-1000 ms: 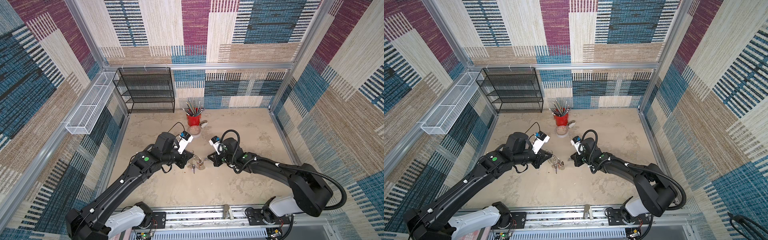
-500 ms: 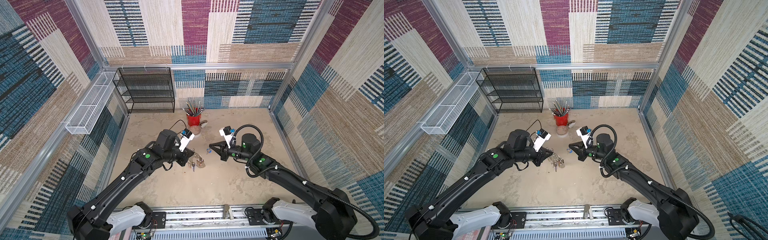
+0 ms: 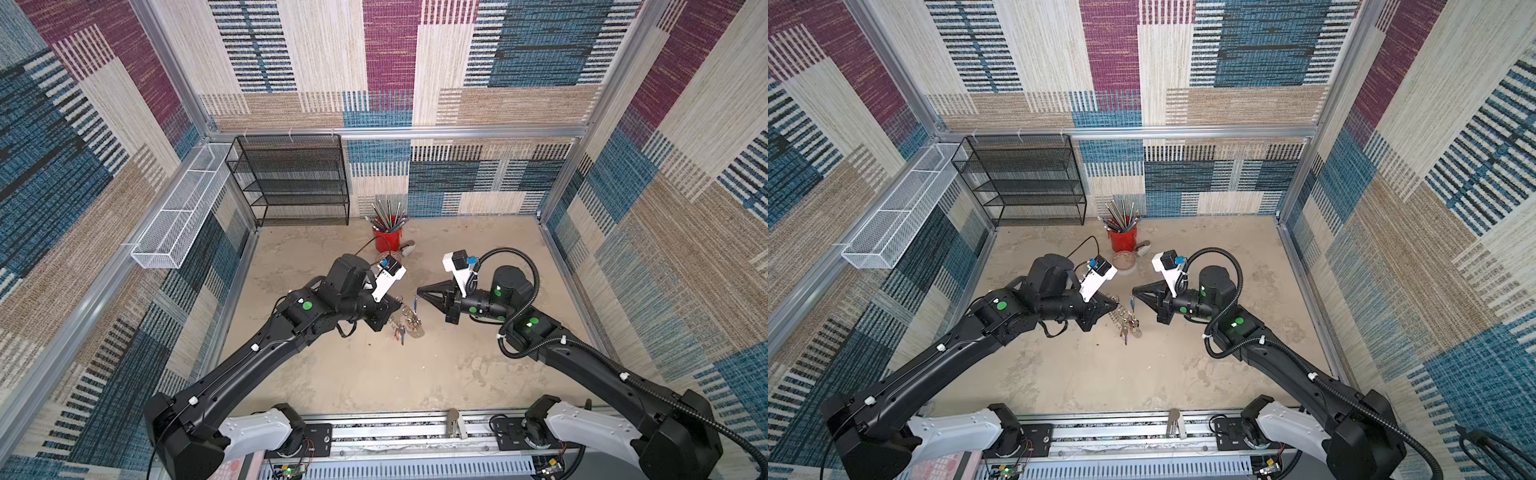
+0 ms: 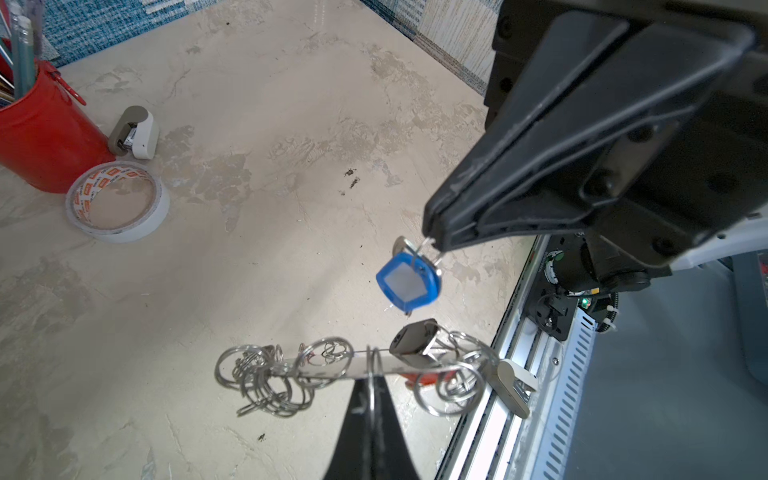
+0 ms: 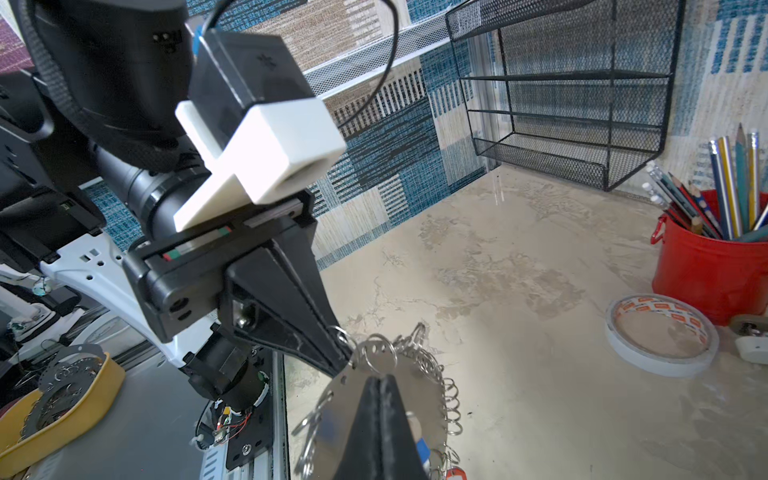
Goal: Put the keys on the keyring
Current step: 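Carry the blue-tag key to the plate held by the left gripper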
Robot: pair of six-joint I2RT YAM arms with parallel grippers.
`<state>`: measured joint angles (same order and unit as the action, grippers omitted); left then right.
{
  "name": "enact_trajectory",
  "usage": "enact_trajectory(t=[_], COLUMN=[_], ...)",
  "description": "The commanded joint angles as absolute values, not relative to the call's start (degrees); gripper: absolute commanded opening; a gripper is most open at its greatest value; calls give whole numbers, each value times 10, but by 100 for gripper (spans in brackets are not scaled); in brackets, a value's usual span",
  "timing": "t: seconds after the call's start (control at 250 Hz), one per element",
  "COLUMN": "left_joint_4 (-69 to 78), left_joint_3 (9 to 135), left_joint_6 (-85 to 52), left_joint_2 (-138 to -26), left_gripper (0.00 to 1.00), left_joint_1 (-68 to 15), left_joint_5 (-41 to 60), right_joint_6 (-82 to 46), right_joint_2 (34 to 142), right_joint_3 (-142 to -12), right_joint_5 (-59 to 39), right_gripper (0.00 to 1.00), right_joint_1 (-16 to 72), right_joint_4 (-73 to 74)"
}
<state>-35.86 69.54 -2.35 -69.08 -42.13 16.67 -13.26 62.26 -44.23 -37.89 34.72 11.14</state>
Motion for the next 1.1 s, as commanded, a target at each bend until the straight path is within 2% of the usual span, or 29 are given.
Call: enact_trajectory(t=[0.0,0.56,1.096], left_joint_4=[-353,-353,-359], left_joint_3=[705,712,705], left_joint_6=[-8,-21,-11], left_joint_2=[-695,-708,-714], left_gripper=[0,0,0], left_joint_1=[-424,-429,-430], left_joint_5=[163,181,206], right_joint_6=[-129,-127,-137], right_joint_2=[627,653,666], right_joint_3=[-451,-456,-463], right_joint_5=[-385,-396,-331], right_gripper=[0,0,0], right_joint_1=[353,374,380], right_joint_4=[118,129,133])
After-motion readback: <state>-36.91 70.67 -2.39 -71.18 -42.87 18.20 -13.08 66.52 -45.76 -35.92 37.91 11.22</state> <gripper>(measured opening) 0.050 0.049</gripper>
